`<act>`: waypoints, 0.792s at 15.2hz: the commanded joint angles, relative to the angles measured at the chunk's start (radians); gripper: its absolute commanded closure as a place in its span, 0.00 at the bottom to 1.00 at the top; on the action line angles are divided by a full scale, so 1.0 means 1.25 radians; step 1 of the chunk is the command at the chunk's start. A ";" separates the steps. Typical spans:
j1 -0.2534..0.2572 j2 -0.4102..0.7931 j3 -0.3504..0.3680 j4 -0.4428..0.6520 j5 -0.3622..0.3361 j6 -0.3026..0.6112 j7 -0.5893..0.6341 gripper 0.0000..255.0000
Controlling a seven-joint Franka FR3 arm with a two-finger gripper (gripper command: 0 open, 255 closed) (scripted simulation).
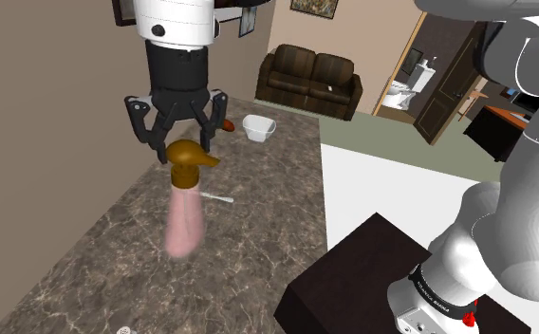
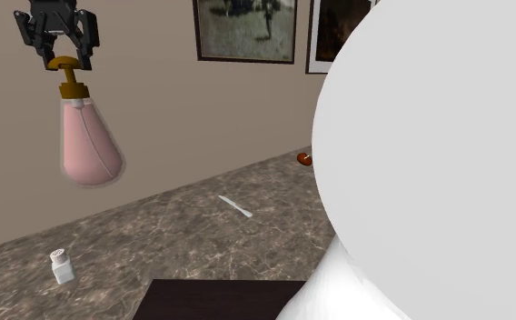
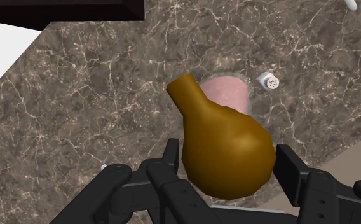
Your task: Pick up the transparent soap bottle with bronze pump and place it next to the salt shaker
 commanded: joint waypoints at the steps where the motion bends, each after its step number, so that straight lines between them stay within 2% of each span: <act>1: -0.001 0.000 0.000 -0.021 0.000 0.021 0.000 1.00; 12: -0.004 0.007 -0.003 -0.129 -0.003 0.137 0.000 1.00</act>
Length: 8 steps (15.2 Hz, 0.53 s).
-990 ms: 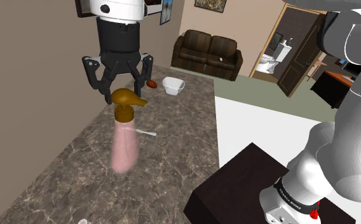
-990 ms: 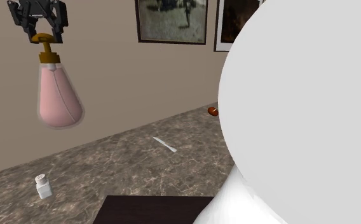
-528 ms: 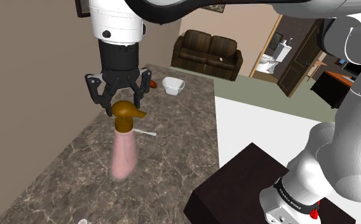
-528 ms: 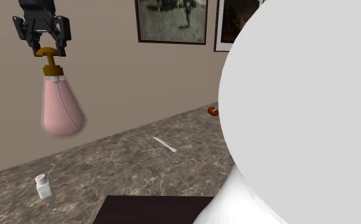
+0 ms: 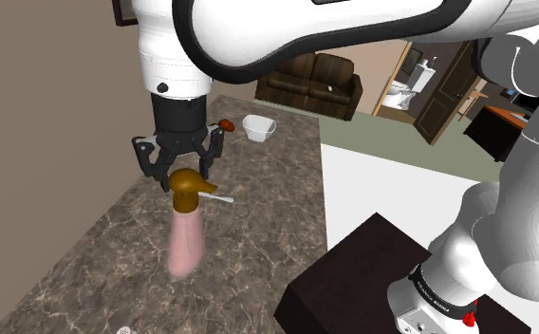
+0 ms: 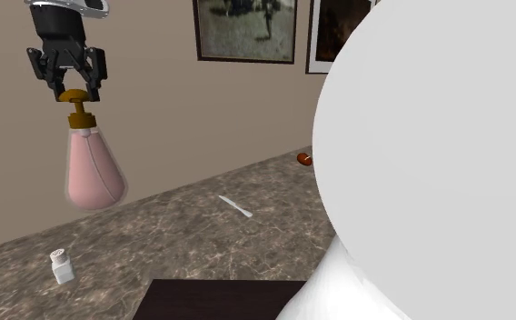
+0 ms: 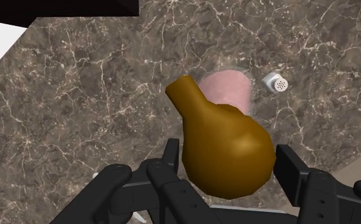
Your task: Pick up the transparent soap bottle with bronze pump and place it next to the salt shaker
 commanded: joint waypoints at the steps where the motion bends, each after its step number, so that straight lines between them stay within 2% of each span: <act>1: 0.000 0.002 0.000 -0.019 -0.001 0.022 0.001 1.00; 8: 0.001 0.020 -0.003 -0.072 -0.008 0.091 0.004 1.00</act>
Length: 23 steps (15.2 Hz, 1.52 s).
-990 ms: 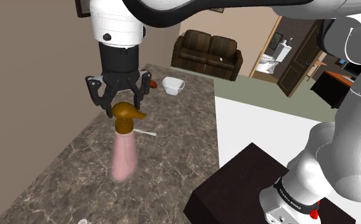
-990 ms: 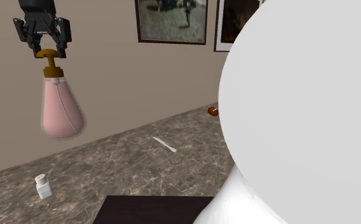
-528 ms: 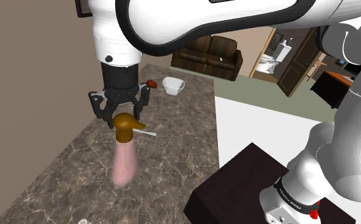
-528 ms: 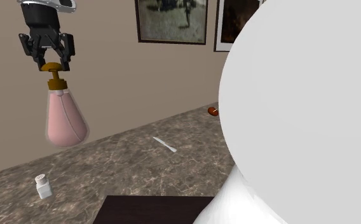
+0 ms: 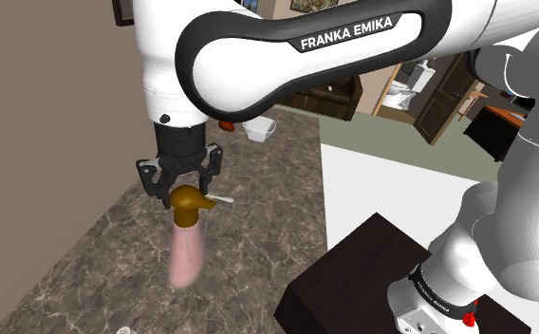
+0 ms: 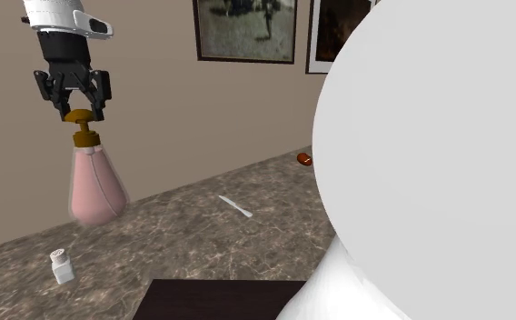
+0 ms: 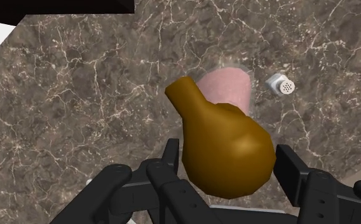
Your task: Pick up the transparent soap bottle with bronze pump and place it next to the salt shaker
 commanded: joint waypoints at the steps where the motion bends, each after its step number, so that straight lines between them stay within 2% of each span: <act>1: 0.000 0.006 -0.001 -0.016 -0.002 0.022 0.001 1.00; 23: 0.012 0.111 -0.018 -0.116 -0.043 0.223 0.022 1.00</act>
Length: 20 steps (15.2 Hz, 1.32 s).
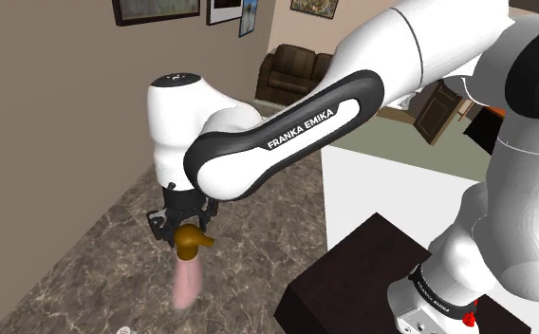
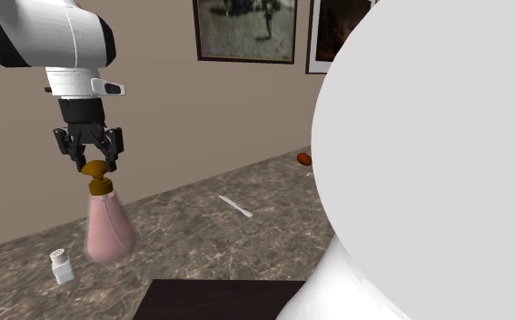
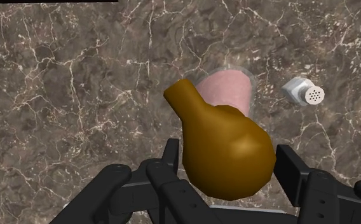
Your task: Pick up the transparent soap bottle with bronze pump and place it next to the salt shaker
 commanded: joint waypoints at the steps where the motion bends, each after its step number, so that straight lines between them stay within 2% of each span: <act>1: 0.003 0.015 -0.003 -0.001 -0.006 0.017 0.003 1.00; 11: 0.014 0.085 -0.018 -0.016 -0.031 0.098 0.017 1.00; 19: 0.014 0.088 -0.019 -0.016 -0.032 0.102 0.017 1.00; 20: 0.014 0.088 -0.019 -0.016 -0.032 0.102 0.017 0.00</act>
